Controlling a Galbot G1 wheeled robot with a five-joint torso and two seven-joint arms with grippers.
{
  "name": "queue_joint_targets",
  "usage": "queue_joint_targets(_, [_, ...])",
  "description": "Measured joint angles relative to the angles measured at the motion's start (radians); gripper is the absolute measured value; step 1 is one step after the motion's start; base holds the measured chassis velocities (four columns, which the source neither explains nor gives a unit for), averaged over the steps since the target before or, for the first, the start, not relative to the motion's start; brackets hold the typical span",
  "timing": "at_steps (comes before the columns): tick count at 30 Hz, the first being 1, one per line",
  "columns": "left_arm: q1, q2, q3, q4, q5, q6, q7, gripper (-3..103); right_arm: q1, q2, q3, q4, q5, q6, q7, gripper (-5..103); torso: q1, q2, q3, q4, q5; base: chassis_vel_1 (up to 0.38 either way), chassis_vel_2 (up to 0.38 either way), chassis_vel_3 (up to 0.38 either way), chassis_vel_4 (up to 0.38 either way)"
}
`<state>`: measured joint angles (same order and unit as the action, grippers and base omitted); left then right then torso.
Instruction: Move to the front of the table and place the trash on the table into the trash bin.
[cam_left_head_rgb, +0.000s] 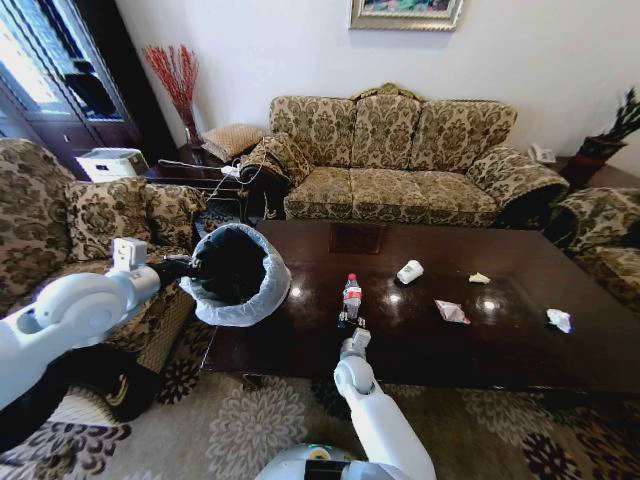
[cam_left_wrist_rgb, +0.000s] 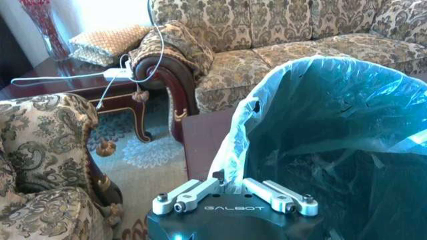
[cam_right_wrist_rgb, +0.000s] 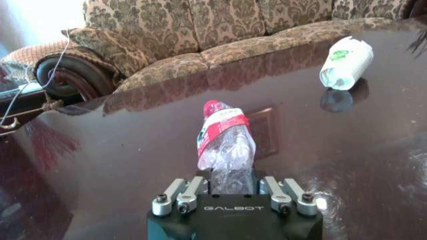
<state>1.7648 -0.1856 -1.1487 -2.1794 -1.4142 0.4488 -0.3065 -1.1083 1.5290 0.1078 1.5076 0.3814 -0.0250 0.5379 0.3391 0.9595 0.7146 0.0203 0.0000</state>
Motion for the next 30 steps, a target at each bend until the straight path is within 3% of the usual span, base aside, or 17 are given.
queue_joint_targets(2, [0.008,0.028,-0.011,0.006,-0.011,0.004,0.000,0,-0.039,-0.026,0.008,0.109,0.030,0.087,-0.072,22,0.000,0.000,0.000,0.0001,0.0002,0.000,0.000,0.000,0.000])
queue_joint_targets(4, [0.009,0.040,-0.015,0.012,-0.017,0.007,0.000,0,-0.050,-0.037,0.012,0.140,0.025,0.115,-0.107,22,0.000,0.000,0.000,0.0000,0.0002,0.000,0.000,0.000,0.000])
queue_joint_targets(6, [0.002,0.085,-0.018,0.033,-0.047,0.019,-0.001,0,-0.069,-0.064,0.024,0.225,-0.035,0.225,-0.218,22,0.000,0.000,0.000,-0.0001,0.0000,0.000,0.000,0.000,0.000])
queue_joint_targets(8, [-0.002,0.100,-0.018,0.040,-0.058,0.022,-0.002,0,-0.074,-0.070,0.029,0.256,-0.055,0.256,-0.257,22,0.000,0.000,0.000,-0.0001,0.0000,0.000,0.000,0.000,0.000])
queue_joint_targets(9, [-0.009,0.128,-0.017,0.051,-0.077,0.027,-0.002,0,-0.079,-0.079,0.031,0.302,-0.067,0.287,-0.313,22,0.000,0.000,0.000,-0.0001,0.0001,0.000,0.000,0.000,0.000])
queue_joint_targets(10, [-0.021,0.172,-0.010,0.069,-0.096,0.033,-0.002,0,-0.082,-0.090,0.036,0.385,-0.057,0.322,-0.421,22,0.000,0.000,0.000,-0.0002,0.0002,0.000,0.000,0.000,0.000])
queue_joint_targets(11, [-0.021,0.172,-0.010,0.069,-0.096,0.033,-0.002,0,-0.082,-0.090,0.036,0.385,-0.057,0.322,-0.421,22,0.000,0.000,0.000,-0.0002,0.0002,0.000,0.000,0.000,0.000])
queue_joint_targets(12, [-0.025,0.188,-0.008,0.076,-0.103,0.034,-0.002,0,-0.083,-0.097,0.034,0.416,-0.045,0.325,-0.459,22,0.000,0.000,0.000,-0.0002,0.0002,0.000,0.000,0.000,0.000])
queue_joint_targets(13, [-0.034,0.234,-0.001,0.090,-0.120,0.035,-0.002,0,-0.077,-0.127,0.012,0.514,0.014,0.328,-0.559,22,0.000,0.000,0.000,-0.0003,0.0001,0.000,0.000,0.000,0.000])
queue_joint_targets(15, [-0.035,0.245,0.000,0.091,-0.125,0.035,-0.002,0,-0.073,-0.135,0.003,0.539,0.032,0.326,-0.585,22,0.000,0.000,0.000,-0.0003,0.0001,0.000,0.000,0.000,0.000])
queue_joint_targets(17, [-0.038,0.278,0.002,0.083,-0.147,0.034,-0.003,0,-0.045,-0.156,-0.042,0.610,0.083,0.311,-0.672,22,0.000,0.000,0.000,-0.0003,0.0002,0.000,0.000,0.000,0.000])
queue_joint_targets(22, [-0.038,0.291,0.004,0.036,-0.169,0.038,-0.011,0,0.020,-0.159,-0.116,0.624,0.115,0.281,-0.723,22,0.000,0.000,0.000,-0.0001,0.0000,0.000,0.000,0.000,0.000])
queue_joint_targets(30, [-0.061,0.299,0.005,-0.038,-0.226,0.045,-0.027,0,0.091,-0.103,-0.241,0.535,0.073,0.255,-0.691,22,0.000,0.000,0.000,0.0000,0.0000,0.000,0.000,0.000,0.000])
